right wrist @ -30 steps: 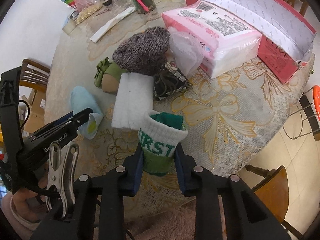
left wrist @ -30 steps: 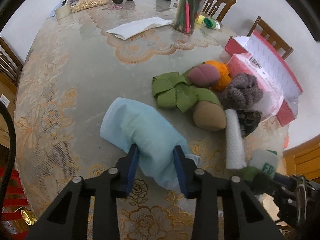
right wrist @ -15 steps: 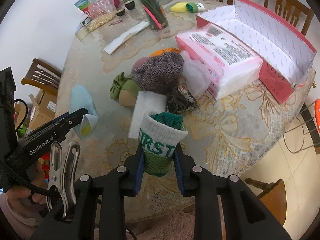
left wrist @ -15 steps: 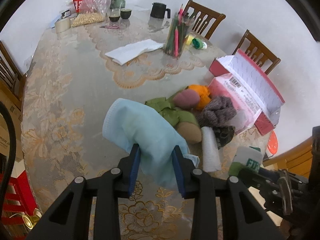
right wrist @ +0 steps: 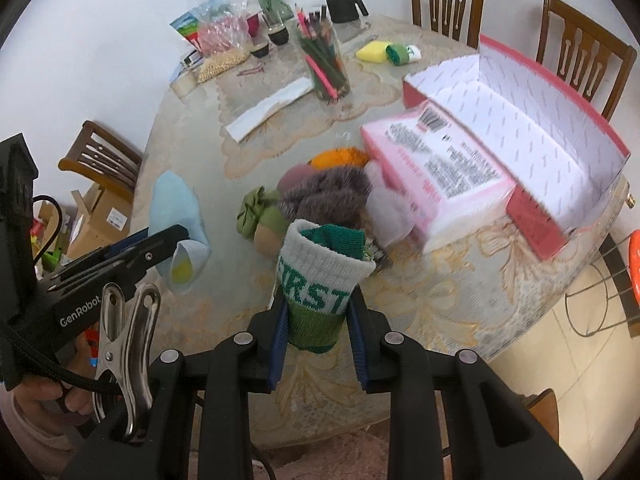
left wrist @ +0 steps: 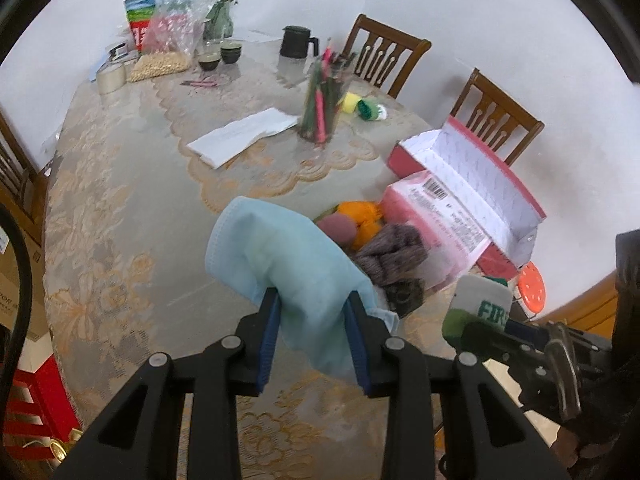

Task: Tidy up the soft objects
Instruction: 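Carry the blue mitt and FIRST wristband with both tools over the open box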

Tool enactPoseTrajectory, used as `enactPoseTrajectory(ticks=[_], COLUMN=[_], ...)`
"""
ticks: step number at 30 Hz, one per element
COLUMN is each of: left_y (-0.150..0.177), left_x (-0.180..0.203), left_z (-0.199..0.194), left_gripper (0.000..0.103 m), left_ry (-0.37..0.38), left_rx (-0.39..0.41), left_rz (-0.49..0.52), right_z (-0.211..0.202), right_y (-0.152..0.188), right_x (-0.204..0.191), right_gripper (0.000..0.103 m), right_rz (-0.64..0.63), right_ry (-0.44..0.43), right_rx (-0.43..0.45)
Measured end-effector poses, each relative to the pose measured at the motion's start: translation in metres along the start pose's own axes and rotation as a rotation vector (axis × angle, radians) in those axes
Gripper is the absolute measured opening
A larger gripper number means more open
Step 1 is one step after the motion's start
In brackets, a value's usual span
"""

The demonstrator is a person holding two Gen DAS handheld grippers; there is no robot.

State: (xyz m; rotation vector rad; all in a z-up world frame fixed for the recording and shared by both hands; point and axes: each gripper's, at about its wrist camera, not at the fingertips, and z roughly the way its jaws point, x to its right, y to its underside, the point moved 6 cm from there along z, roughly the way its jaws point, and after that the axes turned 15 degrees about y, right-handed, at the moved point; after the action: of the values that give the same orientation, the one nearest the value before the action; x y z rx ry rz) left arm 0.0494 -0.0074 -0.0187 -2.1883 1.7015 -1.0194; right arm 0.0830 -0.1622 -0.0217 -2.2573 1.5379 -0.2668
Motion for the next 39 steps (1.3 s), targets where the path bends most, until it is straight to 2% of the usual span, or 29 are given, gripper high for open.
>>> enactPoseTrajectory(ticks=[12,21,29,39], left_y=[-0.035,-0.063,-0.072,-0.082], left_x=[0.061,0.114,0.156,0.204], left_z=[0.028,0.07,0.114,0.169], left_gripper=[0.033,0.033,0.034,0.034], left_ry=[0.049,0.091,0.128,0.16], left_rx=[-0.008,-0.026,-0.063,-0.097], left_rz=[0.072,0.115,0.129,0.145], right_z=[-0.011,-0.008,0.014,0.037], right_y=[-0.025,-0.045,-0.068,-0.093], right_x=[0.049,0.11,0.167,0.218], right_gripper=[0.028,0.028,0.028,0.028], right_rz=[0.013,0.06,0.088,0.018], right_ry=[0.005,0.036,0.055,0.118], right_rx=[0.021,0.03,0.008,0.002])
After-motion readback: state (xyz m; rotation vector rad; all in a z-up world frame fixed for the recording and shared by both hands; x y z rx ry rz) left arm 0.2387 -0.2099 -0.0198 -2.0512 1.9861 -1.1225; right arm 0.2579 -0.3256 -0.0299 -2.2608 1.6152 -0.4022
